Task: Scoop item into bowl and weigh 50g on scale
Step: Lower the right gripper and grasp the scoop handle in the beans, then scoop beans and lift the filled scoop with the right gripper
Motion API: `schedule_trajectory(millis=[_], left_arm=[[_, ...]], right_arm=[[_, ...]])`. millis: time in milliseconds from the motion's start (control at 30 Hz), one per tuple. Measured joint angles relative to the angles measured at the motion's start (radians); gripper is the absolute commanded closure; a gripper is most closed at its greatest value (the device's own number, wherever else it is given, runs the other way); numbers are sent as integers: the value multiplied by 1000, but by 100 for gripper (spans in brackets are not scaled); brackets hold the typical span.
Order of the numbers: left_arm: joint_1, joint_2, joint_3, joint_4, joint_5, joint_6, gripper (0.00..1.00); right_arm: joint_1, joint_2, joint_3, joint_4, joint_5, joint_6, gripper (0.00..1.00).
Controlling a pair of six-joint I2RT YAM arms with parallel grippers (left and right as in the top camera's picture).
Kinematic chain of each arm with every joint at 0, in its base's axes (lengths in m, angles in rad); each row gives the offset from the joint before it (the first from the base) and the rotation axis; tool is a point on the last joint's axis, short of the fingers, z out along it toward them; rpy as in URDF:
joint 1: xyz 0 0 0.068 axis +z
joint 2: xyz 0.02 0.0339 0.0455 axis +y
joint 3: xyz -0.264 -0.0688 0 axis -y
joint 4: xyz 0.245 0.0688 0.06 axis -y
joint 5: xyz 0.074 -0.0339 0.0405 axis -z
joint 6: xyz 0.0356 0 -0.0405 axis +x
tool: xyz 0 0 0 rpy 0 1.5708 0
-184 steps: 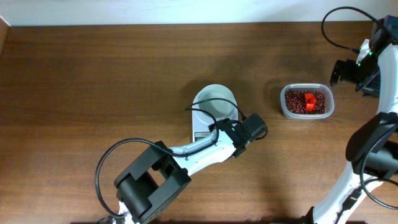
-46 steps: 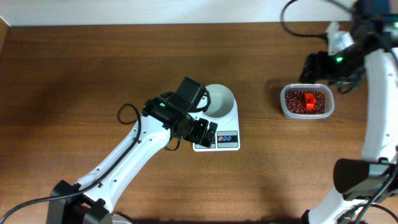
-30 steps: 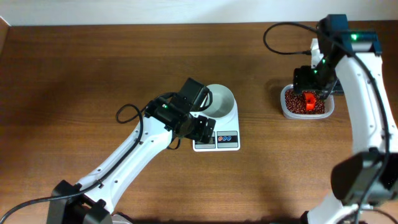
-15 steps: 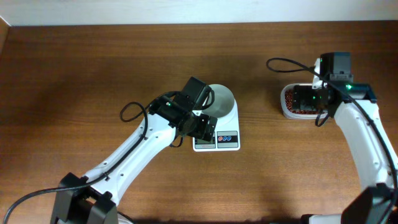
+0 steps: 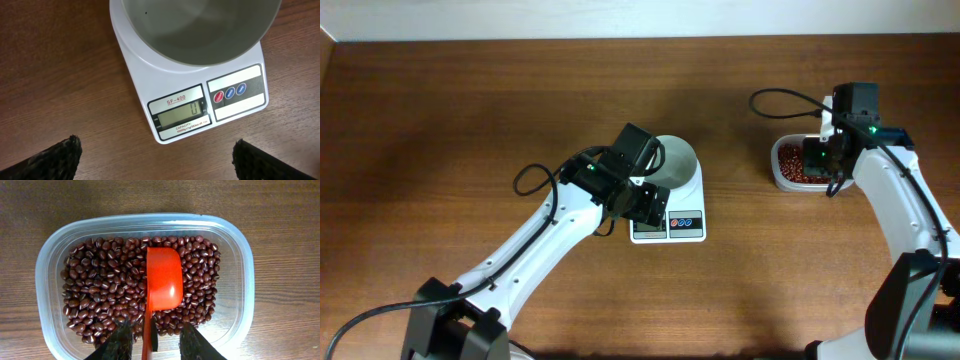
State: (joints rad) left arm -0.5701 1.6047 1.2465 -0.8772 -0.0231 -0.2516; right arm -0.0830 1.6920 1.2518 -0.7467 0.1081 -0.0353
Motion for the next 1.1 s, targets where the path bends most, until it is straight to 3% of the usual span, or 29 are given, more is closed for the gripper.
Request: schedule_trajectory(millis=[100,233,367,433,600,933,1100], left_arm=[[0,0,0,0,0,0,1],[0,0,0,3,0,0,1],[0,0,0,3,0,0,1],[0,0,0,3,0,0,1],[0,0,0,3,0,0,1],[0,0,0,3,92,46,1],[0,0,0,3,102,54,1]], right_arm=[[0,3,0,0,0,-3,67],[0,29,0,12,0,-10,87],[0,45,0,26,0,-14,87],[0,45,0,21,-3,-14,96],[-3,45,0,39,-34,-16,96],[-202,45,0,1,-380,3,96],[-209,72,0,0,-457,5,96]])
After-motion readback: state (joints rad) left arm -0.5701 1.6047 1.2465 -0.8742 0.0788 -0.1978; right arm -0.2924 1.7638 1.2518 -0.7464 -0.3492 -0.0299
